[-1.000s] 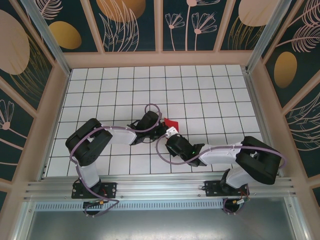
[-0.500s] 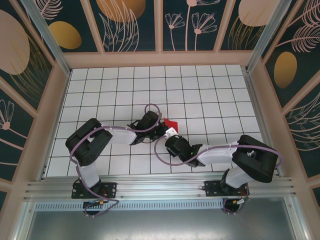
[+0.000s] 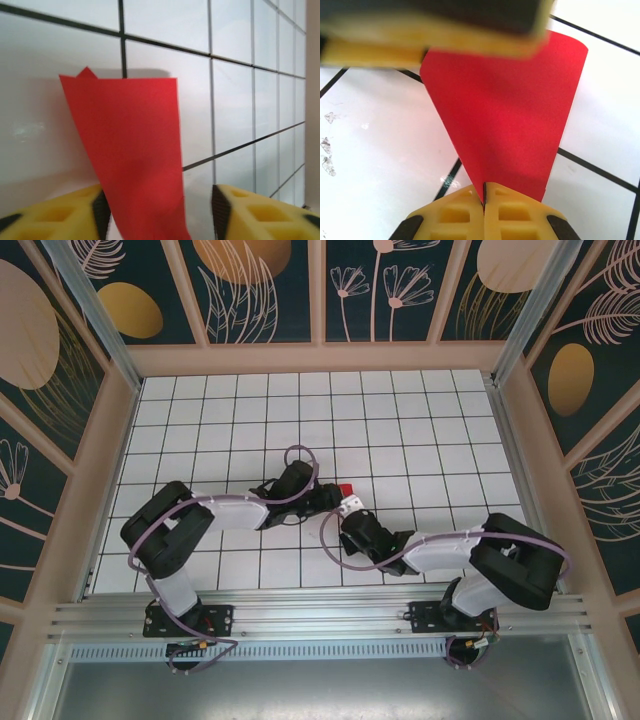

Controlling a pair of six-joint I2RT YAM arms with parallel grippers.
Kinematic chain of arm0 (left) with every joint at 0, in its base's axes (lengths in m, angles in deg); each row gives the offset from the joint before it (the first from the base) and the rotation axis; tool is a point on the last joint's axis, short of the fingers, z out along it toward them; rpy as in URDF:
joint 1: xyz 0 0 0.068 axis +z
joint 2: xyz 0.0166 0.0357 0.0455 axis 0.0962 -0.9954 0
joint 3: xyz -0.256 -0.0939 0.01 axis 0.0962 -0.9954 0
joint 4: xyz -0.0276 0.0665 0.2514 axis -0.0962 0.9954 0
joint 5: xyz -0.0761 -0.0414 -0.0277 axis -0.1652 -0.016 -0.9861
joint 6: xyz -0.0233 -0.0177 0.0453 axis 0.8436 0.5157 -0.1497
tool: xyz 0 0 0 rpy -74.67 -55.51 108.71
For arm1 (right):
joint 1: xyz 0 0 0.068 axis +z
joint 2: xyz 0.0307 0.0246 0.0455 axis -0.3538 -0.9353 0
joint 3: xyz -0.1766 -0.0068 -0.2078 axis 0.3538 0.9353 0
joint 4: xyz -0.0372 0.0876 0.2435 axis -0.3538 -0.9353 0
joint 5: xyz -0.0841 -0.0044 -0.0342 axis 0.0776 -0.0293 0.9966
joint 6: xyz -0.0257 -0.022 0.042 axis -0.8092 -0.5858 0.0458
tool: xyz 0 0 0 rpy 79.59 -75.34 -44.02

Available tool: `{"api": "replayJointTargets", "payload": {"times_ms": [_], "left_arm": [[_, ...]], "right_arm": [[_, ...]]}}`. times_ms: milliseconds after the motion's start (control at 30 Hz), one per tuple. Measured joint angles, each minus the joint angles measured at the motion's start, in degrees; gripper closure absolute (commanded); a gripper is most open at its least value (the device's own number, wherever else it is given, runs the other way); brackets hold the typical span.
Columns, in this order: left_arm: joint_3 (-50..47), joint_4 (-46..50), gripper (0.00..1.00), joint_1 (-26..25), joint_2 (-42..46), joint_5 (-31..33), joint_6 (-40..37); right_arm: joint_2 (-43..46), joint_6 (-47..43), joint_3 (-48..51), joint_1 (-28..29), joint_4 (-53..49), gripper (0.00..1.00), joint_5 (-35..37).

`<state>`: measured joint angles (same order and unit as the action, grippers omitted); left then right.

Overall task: Fold a paper plane with a square sheet of paper (pick it up from the middle)
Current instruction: Fold the wing for the fifth time at the center of the table.

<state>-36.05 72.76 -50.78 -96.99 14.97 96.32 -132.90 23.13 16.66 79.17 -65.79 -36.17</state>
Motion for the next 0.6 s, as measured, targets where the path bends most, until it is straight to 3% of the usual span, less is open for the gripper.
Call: {"api": "replayJointTargets", "payload": {"times_ms": [267,433,600], "left_arm": [[-3.5,-1.1,0.44,0.0,8.5,3.3,-0.1],[-6.1,-3.1,0.52,0.0,9.0,2.8,0.0],[-6.4,-6.8,0.53,0.0,8.1,0.1,0.0]], "right_arm": [[4.9,6.4,6.8,-8.7,8.7,0.98,-12.4],[6.1,10.4,9.6,-11.5,12.9,0.97,-18.0],[5.9,13.4,10.3,-12.7,14.8,0.97,-22.6]]}}
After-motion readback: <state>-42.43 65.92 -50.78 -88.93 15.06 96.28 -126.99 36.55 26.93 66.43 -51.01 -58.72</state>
